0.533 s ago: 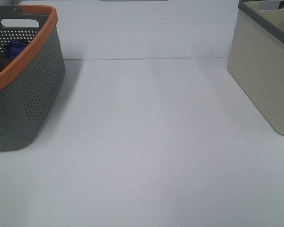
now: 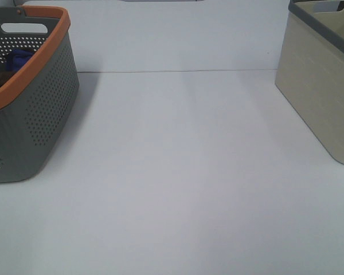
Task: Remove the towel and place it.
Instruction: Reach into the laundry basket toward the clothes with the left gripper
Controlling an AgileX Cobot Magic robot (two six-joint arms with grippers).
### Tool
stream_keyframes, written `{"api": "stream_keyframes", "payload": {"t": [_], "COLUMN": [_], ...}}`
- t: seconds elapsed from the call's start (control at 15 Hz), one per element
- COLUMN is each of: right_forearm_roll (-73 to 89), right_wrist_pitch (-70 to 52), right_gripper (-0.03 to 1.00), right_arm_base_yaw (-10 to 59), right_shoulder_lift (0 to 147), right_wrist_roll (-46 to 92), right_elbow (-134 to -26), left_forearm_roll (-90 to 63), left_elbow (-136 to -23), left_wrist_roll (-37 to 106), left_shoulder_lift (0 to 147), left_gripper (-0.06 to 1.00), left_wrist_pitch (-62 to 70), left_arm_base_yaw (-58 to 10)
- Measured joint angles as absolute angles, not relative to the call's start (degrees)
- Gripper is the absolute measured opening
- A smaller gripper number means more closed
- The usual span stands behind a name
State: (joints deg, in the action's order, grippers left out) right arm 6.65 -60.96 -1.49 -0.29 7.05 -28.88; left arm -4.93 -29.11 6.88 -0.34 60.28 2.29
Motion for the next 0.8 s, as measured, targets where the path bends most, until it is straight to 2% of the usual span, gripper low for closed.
{"api": "stream_keyframes", "payload": {"t": [0.8], "right_forearm_roll": [6.6], "right_wrist_pitch": [-61.0], "right_gripper": [0.96], "right_arm_base_yaw": [-1.5], "right_shoulder_lift": [-0.3], "right_wrist_roll": [7.0], "right_elbow": [-28.9], "left_forearm_roll": [-4.9], "left_elbow": [-29.1], "left_wrist_roll": [6.9], "left_shoulder_lift": [-0.3], "left_gripper": [0.97], "left_wrist_pitch": [60.3], "left_arm_base_yaw": [2.3]}}
